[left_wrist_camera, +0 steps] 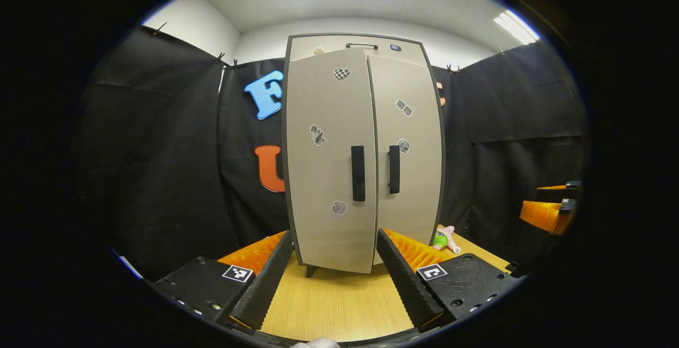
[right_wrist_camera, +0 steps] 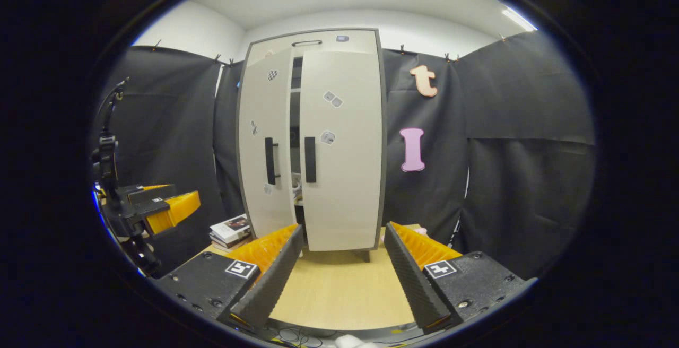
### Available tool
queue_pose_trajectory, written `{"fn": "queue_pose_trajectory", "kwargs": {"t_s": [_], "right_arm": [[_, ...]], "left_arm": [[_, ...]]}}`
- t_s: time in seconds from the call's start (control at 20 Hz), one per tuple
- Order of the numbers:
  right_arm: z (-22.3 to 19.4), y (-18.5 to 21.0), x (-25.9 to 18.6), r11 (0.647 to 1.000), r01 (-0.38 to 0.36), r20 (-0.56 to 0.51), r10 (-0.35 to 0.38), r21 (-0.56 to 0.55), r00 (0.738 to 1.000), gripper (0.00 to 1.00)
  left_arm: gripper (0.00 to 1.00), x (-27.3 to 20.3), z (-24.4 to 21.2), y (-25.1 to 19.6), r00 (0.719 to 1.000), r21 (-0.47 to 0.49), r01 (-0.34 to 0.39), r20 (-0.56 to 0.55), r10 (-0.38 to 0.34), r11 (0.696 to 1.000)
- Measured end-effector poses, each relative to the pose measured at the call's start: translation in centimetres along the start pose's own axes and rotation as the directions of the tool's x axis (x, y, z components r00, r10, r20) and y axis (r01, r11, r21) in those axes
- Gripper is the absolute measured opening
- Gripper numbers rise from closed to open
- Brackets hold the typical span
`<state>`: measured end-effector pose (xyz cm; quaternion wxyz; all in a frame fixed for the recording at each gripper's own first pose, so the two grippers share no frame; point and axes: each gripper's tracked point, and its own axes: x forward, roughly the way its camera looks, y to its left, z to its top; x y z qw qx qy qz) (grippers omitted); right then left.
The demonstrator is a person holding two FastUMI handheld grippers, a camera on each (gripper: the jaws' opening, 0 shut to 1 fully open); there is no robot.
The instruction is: Grab one shoe with the right hand and put it into the shoe cabinet, grab the other shoe with the left hand and put it into the shoe cabinet; then close the right door with the right hand and the left door with the left hand.
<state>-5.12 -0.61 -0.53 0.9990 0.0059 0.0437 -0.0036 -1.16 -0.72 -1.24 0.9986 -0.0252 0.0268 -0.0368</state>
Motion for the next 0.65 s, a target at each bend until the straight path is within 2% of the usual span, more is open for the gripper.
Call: {"fn": "queue_pose_trajectory", "kwargs": {"t_s": [0.65], "right_arm": [[-0.47, 0.10, 0.86, 1.000, -0.014, -0.018, 0.013, -0.005, 1.000, 0.99]], "left_arm": [[0.96, 0.91, -0.41, 0.00, 1.000, -0.003, -0.012, -0.009, 0.012, 1.000]]}}
